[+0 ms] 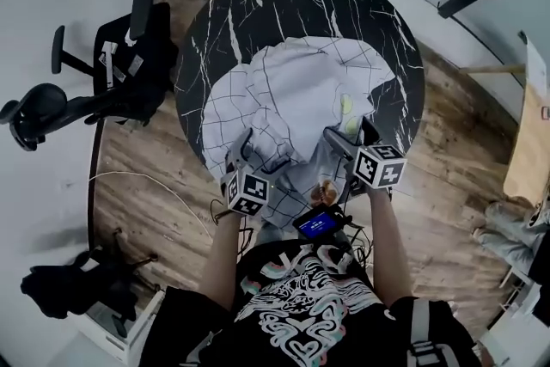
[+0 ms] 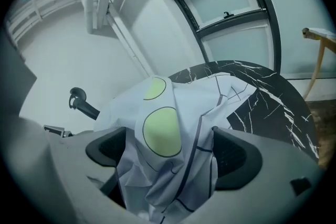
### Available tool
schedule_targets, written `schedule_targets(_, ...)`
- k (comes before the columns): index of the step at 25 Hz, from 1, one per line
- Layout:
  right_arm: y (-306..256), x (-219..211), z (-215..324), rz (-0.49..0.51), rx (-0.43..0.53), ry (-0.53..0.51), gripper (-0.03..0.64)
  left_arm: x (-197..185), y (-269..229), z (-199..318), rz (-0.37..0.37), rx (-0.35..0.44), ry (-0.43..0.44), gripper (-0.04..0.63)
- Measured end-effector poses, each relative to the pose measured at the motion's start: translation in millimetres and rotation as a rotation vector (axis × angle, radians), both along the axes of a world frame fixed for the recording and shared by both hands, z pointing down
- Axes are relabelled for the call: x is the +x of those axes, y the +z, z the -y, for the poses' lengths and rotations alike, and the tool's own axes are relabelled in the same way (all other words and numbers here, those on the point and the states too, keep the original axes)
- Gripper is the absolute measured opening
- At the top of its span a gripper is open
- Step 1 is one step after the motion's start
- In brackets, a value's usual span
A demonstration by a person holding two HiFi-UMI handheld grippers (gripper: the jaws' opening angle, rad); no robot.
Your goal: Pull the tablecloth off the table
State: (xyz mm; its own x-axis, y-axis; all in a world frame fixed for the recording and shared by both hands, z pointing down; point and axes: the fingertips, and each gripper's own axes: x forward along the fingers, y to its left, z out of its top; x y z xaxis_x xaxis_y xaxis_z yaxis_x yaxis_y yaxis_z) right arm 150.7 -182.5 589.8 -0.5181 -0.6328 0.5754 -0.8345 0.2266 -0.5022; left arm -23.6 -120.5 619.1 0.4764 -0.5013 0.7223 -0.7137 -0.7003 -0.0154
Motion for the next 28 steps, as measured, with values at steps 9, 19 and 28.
schedule_targets(9, 23.6, -9.0, 9.2, -0.022, -0.044, -0.061, 0.497, 6.5, 21.1, 10.7, 0.013, -0.067, -0.007, 0.529)
schedule_targets(19, 46.1, -13.1, 13.2, -0.084, -0.051, -0.057, 0.479, 11.6, 40.6, 13.0, 0.015, -0.105, -0.015, 0.529)
schedule_targets(28, 55.0, -18.3, 14.4, -0.11, -0.068, -0.074, 0.476, 10.3, 52.7, 13.2, -0.008, -0.132, 0.029, 0.532)
